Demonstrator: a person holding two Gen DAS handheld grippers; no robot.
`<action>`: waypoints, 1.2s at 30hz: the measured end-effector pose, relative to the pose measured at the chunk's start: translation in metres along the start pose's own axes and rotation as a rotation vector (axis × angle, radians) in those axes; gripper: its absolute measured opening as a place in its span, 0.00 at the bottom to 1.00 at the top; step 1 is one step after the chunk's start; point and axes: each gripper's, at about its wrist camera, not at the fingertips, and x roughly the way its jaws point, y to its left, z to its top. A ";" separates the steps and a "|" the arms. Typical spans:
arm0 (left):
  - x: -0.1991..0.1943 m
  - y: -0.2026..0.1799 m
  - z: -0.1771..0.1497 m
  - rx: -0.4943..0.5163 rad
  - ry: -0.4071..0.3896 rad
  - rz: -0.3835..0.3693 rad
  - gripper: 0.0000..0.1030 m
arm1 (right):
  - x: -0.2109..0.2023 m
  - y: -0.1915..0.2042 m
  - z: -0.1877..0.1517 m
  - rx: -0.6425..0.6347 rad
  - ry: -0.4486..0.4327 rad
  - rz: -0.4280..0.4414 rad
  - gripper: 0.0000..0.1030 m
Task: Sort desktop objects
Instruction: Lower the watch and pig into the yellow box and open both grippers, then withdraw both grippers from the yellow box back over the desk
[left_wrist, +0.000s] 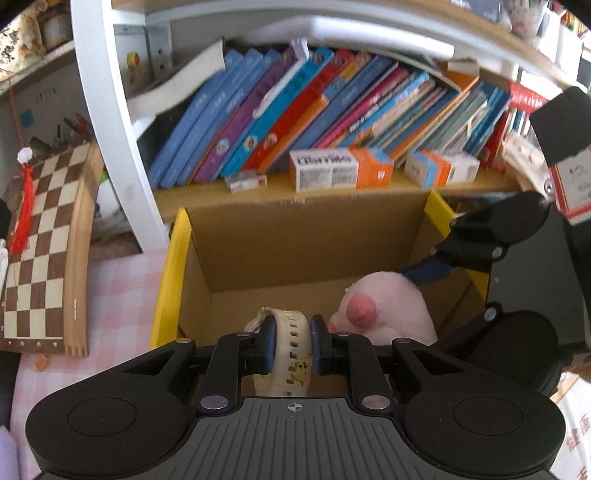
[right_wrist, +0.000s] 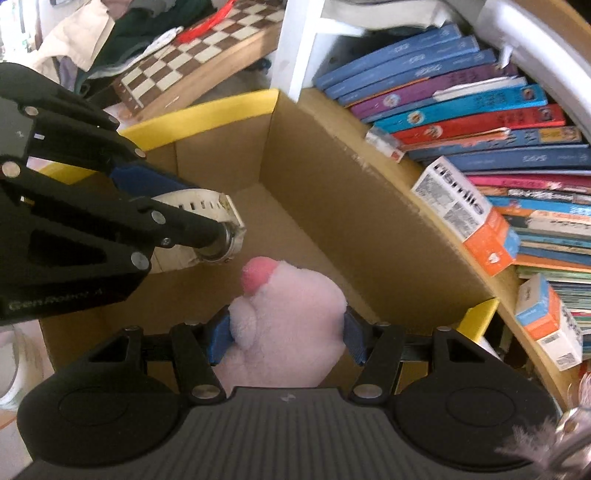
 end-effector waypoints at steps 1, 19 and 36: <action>0.002 0.000 0.000 0.003 0.008 0.001 0.18 | 0.002 0.000 0.000 -0.005 0.008 -0.001 0.57; 0.013 -0.003 -0.005 0.040 0.049 0.043 0.21 | 0.013 0.000 0.003 -0.015 0.048 -0.014 0.62; -0.025 -0.005 -0.003 0.056 -0.079 0.101 0.75 | -0.021 0.000 -0.002 0.025 -0.040 -0.051 0.90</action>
